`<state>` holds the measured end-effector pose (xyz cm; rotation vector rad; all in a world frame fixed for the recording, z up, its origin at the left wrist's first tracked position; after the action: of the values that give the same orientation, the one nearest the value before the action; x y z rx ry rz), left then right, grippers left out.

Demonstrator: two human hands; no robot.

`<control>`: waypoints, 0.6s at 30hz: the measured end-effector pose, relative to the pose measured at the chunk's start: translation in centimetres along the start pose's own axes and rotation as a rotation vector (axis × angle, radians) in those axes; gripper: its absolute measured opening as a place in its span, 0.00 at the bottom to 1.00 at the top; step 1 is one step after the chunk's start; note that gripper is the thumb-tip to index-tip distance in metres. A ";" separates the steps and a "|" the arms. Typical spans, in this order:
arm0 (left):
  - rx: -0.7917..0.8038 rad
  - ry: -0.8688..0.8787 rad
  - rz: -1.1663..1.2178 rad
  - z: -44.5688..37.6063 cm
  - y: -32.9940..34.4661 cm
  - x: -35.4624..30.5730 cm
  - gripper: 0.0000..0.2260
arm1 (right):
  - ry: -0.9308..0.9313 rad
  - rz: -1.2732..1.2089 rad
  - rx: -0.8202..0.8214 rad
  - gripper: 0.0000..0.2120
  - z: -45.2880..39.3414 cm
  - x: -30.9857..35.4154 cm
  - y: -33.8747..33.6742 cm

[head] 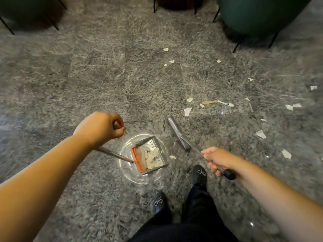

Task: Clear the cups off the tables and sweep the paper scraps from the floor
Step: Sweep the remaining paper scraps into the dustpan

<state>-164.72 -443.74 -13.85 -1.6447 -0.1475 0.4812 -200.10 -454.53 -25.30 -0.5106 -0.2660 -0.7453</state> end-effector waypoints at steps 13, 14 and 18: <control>0.028 0.102 -0.019 2.0 2.4 -0.8 0.05 | 0.086 0.002 0.134 0.10 1.0 -5.6 8.7; 0.018 0.100 -0.014 2.2 2.3 -0.6 0.05 | 0.094 -0.014 0.155 0.11 1.3 -5.4 9.1; 0.000 0.103 -0.021 3.0 2.2 -0.2 0.05 | 0.127 -0.099 0.208 0.10 2.0 -4.4 8.8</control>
<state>-166.46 -441.36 -16.08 -1.6626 -0.0882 0.3796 -197.11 -445.44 -28.45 -0.2531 -0.2481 -0.8324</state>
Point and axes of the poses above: each hand's wrist, its own z-axis away from the middle knuckle, its own y-axis out of the palm, x = y × z, the point moved 4 cm from there along -z, towards the middle knuckle, and after that the axes turned 14 degrees about -x, right-handed, at the moved point
